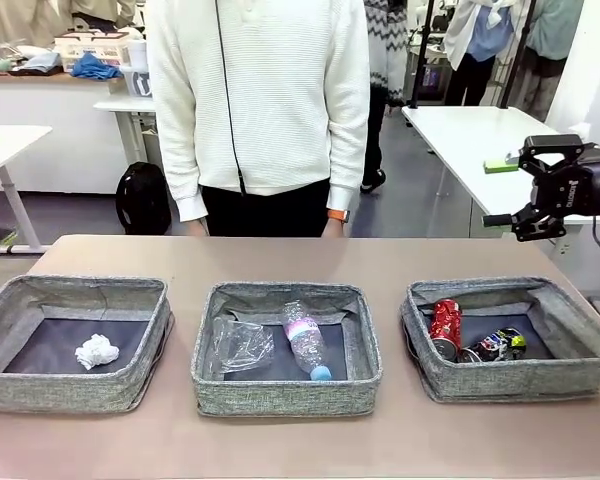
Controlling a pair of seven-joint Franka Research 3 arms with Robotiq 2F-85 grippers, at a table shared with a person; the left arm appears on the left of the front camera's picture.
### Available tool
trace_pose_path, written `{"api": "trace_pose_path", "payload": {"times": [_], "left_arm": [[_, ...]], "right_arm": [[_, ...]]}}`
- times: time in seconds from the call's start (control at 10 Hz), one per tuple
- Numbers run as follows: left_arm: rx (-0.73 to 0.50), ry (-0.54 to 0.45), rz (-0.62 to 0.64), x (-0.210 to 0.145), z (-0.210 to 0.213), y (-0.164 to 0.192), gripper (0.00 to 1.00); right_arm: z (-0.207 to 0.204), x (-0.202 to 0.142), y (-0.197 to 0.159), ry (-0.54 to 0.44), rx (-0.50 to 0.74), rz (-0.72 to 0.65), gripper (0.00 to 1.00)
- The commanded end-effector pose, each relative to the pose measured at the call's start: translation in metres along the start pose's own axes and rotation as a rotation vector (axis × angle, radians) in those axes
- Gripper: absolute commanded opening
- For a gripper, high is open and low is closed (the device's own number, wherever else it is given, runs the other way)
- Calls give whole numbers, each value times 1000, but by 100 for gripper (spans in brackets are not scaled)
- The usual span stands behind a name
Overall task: Sort the waste into the appropriate baskets.
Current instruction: Place the picked waste into the Fabric basket indicated by the person.
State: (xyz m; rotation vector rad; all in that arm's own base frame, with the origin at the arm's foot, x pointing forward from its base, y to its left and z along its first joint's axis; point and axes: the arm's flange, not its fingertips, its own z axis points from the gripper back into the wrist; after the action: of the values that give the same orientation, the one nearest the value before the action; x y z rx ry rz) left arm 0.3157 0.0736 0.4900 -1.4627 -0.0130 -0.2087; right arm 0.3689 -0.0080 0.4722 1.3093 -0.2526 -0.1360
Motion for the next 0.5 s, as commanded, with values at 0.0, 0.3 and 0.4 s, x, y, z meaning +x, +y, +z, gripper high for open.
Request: {"api": "trace_pose_path", "payload": {"times": [0.0, 0.3, 0.4], "left_arm": [[31, -83, 102, -7, 16, 6, 100], [-2, -47, 46, -6, 15, 16, 100], [-2, -47, 46, -6, 15, 16, 100]], "right_arm": [[-2, 3, 5, -13, 18, -15, 100], [-2, 3, 5, -13, 18, -15, 100], [-2, 3, 5, -13, 18, -15, 100]]}}
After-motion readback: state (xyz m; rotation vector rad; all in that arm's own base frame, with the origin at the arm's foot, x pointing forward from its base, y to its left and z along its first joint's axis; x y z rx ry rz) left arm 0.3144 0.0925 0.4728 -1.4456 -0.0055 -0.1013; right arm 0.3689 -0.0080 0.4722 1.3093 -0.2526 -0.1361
